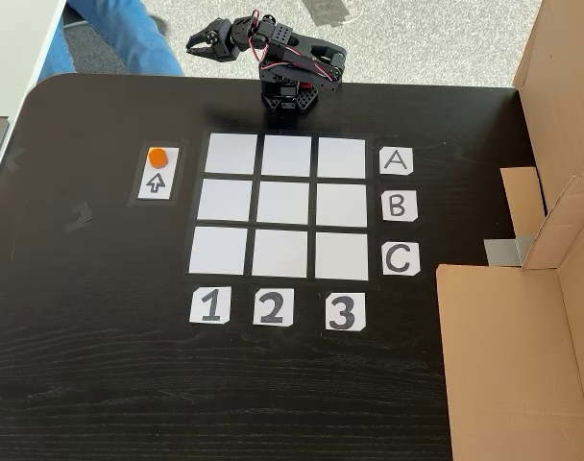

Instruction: Pick up the round, orange token and place it in the grid on square A3.

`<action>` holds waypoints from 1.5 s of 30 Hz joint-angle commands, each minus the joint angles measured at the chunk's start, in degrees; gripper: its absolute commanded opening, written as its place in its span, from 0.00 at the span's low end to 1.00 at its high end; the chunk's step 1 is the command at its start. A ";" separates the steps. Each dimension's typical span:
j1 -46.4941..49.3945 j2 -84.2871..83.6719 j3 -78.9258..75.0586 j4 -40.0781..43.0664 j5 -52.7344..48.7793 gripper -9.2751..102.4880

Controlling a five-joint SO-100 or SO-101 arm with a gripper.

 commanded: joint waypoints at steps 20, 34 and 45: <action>3.16 0.44 0.00 -0.79 0.09 0.08; 0.44 -1.67 -0.97 -1.85 -1.76 0.08; -4.13 -34.89 -26.63 2.29 -2.72 0.12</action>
